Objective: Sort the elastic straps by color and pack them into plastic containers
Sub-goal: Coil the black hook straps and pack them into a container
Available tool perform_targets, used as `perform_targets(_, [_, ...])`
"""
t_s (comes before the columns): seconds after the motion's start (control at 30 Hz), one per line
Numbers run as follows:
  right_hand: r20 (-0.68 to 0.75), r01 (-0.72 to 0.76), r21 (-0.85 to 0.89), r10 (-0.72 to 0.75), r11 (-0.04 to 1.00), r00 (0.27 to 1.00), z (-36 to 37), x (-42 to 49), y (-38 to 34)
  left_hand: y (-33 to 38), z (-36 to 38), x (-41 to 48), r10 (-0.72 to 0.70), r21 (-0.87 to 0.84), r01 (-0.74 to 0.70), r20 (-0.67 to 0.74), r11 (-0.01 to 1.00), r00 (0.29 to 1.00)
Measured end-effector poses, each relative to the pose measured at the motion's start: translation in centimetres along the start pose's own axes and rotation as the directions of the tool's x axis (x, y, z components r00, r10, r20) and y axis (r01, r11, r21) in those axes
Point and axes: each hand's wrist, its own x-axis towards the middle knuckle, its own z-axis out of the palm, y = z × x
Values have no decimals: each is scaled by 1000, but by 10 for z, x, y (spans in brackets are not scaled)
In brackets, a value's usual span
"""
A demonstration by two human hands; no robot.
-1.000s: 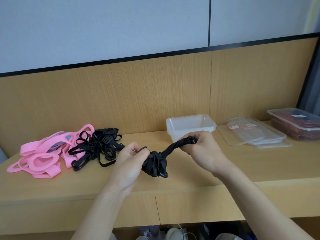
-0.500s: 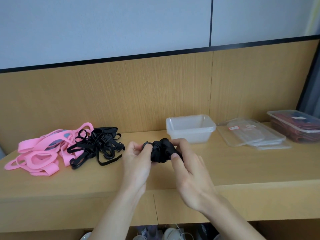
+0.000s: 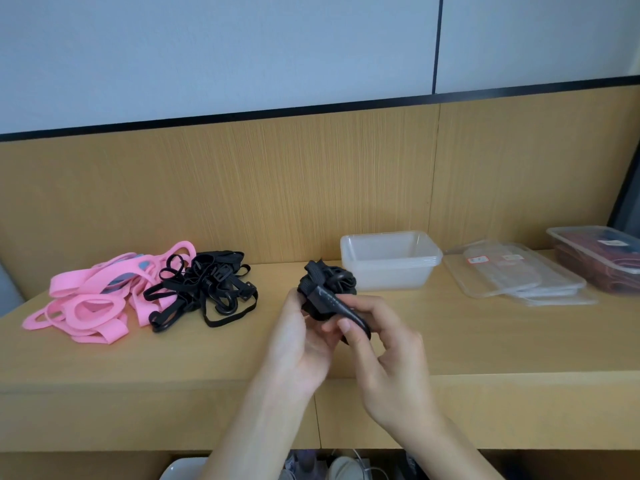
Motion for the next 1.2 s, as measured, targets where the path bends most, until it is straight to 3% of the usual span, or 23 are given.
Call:
perform_targets(0.13, [-30,140,-24,-141,990,990,-3,5,-2,-2,4,-6,-57,-36,63,148,997,987])
perform_targets(0.23, [-86,159,-51,-163,986,983,-8,12,-3,-1,7,-7,-105,-29,115,243,993,964])
perform_targets(0.33, [-114,28,92,-17,995,993,-15,22,-4,-1,7,-8,-120,-14,131,307,991,944])
perform_targets(0.43, [-14,-159,266,168,951,986,-24,29,-2,0,6,-8,-106,61,91,321,994,941])
perform_targets(0.53, [191,-252,364,193,897,963,-32,35,2,-4,10,-7,-159,85,138,337,987,928])
perform_targets(0.63, [262,-257,412,157,874,952,-32,37,0,-9,13,-4,-224,65,214,328,975,918])
perform_targets(0.87, [227,-293,472,206,831,952,-35,44,8,-9,15,4,-270,100,251,390,963,881])
perform_targets(1.03, [219,-411,484,347,773,912,-39,55,15,-11,18,10,-248,177,182,500,967,830])
perform_targets(1.13, [196,-413,522,365,747,910,-47,63,22,-7,12,21,-249,184,175,562,967,789])
perform_targets(1.2, [149,-387,488,362,782,920,-54,72,26,0,10,30,-248,267,107,580,958,776])
